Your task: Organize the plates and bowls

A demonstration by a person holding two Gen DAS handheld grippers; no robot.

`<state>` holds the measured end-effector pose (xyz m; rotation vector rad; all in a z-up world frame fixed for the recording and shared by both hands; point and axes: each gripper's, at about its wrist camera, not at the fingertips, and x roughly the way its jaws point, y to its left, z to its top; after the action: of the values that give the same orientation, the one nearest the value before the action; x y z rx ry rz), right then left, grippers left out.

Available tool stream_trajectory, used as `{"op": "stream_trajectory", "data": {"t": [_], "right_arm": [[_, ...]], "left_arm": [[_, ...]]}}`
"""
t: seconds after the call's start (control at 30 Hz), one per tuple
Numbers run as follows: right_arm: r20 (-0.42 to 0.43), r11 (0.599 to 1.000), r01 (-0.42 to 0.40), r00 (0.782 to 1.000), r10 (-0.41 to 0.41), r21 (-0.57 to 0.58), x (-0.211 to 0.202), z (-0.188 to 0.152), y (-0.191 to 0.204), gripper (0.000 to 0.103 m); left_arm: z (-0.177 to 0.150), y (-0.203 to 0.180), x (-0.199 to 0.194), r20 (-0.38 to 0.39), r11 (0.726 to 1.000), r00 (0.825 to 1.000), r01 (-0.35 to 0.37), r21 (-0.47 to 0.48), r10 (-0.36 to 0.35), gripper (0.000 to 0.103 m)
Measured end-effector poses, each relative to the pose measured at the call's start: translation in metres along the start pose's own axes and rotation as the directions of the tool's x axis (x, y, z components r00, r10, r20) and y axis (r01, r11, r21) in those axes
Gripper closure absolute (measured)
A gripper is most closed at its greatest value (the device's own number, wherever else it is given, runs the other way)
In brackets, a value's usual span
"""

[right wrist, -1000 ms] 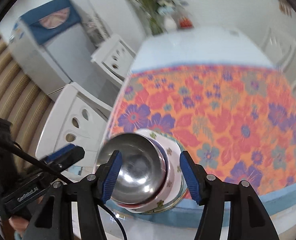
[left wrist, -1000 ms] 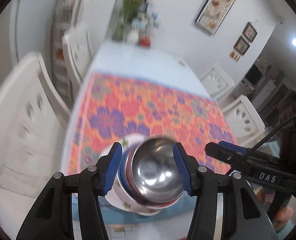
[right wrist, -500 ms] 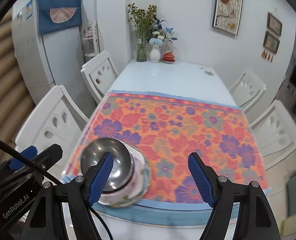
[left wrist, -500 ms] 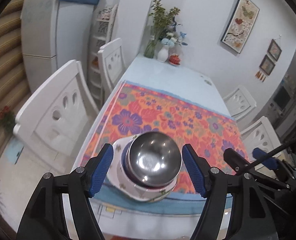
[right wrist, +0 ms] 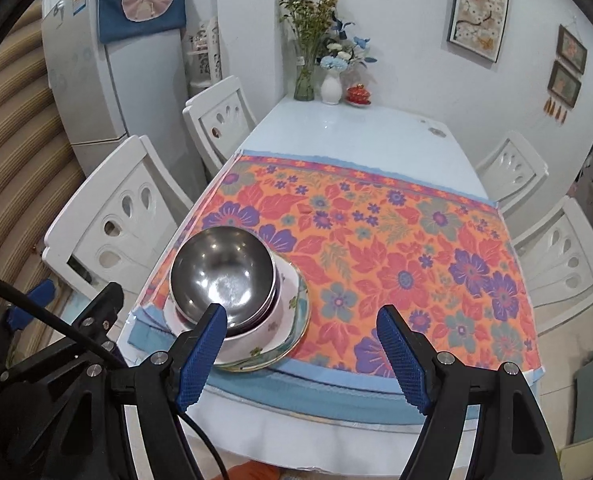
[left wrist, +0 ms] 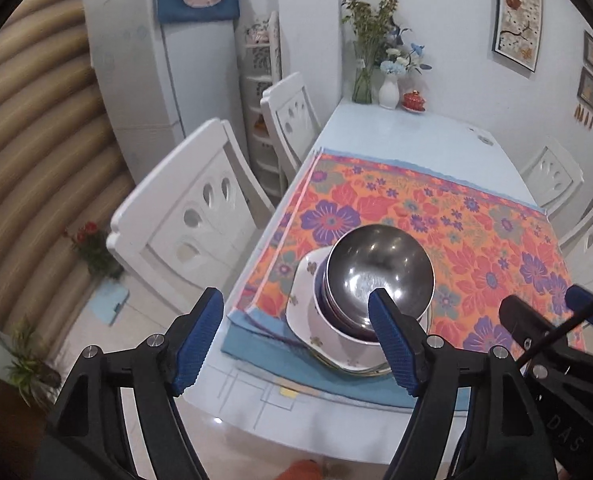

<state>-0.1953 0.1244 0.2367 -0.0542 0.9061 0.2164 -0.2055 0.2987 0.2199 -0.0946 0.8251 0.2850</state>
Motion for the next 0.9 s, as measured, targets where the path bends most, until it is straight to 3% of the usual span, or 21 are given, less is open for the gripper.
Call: {"op": "stream_trajectory", "data": {"t": [0.77, 0.9], "right_arm": [[-0.088, 0.999, -0.011, 0.996, 0.015, 0.049, 0.022, -0.005, 0.002, 0.027], [-0.087, 0.999, 0.010, 0.996, -0.007, 0.031, 0.022, -0.008, 0.006, 0.027]], "left_arm": [[-0.002, 0.003, 0.013, -0.032, 0.999, 0.999, -0.008, 0.035, 0.009, 0.029], [-0.001, -0.002, 0.008, 0.016, 0.994, 0.998, -0.069, 0.084, 0.068, 0.029]]}}
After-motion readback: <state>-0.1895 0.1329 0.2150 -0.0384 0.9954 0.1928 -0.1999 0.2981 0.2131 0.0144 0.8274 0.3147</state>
